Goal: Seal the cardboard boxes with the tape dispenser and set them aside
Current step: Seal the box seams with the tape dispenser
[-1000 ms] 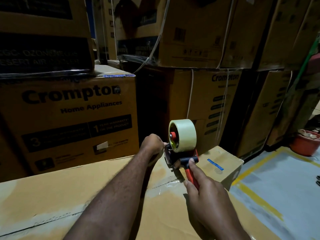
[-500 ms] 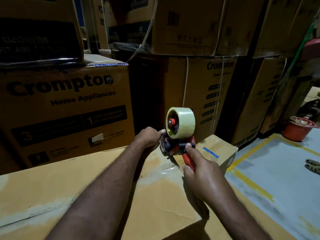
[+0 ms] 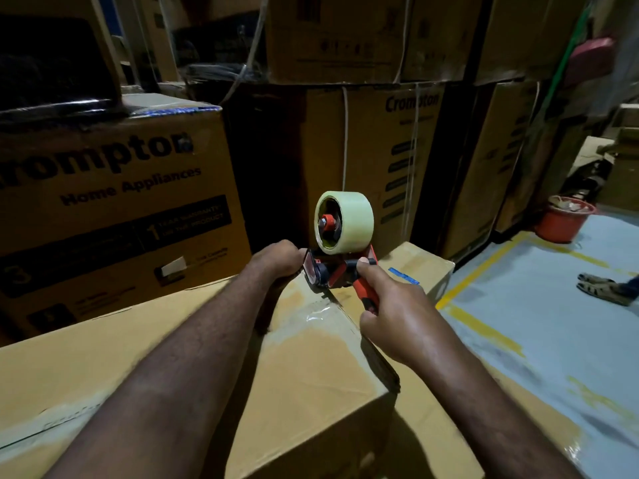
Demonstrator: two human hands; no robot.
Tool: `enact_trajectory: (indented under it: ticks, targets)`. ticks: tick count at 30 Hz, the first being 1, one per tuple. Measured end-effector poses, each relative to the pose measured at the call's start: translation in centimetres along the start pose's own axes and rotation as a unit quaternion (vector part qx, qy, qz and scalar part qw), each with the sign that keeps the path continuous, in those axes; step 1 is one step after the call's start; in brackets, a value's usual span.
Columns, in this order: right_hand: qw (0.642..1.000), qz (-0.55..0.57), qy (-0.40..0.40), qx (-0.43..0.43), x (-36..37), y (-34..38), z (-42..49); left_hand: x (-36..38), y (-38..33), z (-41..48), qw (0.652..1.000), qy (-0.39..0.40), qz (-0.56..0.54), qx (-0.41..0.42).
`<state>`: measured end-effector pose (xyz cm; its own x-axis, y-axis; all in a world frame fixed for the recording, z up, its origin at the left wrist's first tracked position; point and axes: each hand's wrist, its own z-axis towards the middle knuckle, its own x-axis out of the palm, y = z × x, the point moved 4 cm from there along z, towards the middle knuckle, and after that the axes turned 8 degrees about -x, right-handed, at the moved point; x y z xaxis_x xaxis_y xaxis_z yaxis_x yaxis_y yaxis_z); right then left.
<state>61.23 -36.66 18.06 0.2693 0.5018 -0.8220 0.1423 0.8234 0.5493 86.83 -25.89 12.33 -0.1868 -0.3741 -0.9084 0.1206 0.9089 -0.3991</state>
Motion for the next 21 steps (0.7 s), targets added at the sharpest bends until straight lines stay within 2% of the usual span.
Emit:
enact_trajectory:
  ticks: [8, 10, 12, 13, 14, 15, 17, 21]
  targets:
    - [0.999, 0.022, 0.012, 0.033, -0.7, -3.1, -5.3, -0.3, -0.5, -1.2, 1.0, -0.017, 0.01, 0.014]
    - [0.999, 0.028, 0.006, 0.037, -0.6, -3.3, -5.5, -0.8, -0.8, -1.8, 0.993, -0.083, 0.07, 0.048]
    - [0.999, 0.037, 0.007, 0.039, -0.6, -3.2, -5.5, -1.7, -1.9, -3.3, 0.967, -0.185, 0.126, 0.124]
    - [0.999, 0.038, 0.009, 0.037, -0.6, -3.1, -5.5, -2.0, -2.6, -4.3, 0.959, -0.195, 0.123, 0.167]
    - [0.999, 0.036, 0.011, 0.037, -0.6, -3.1, -5.6, -2.0, -3.2, -5.2, 0.964, -0.157, 0.091, 0.197]
    - [0.999, 0.032, 0.011, 0.036, -0.6, -3.0, -5.7, -1.8, -3.6, -6.0, 0.973, -0.086, 0.051, 0.208]
    - [0.999, 0.021, 0.011, 0.03, -0.6, -2.8, -5.7, -0.9, -3.3, -6.8, 0.979, 0.045, 0.011, 0.197]
    - [0.999, 0.013, 0.011, 0.03, -0.5, -2.8, -5.7, -0.2, -2.6, -7.4, 0.969, 0.058, 0.041, 0.236]
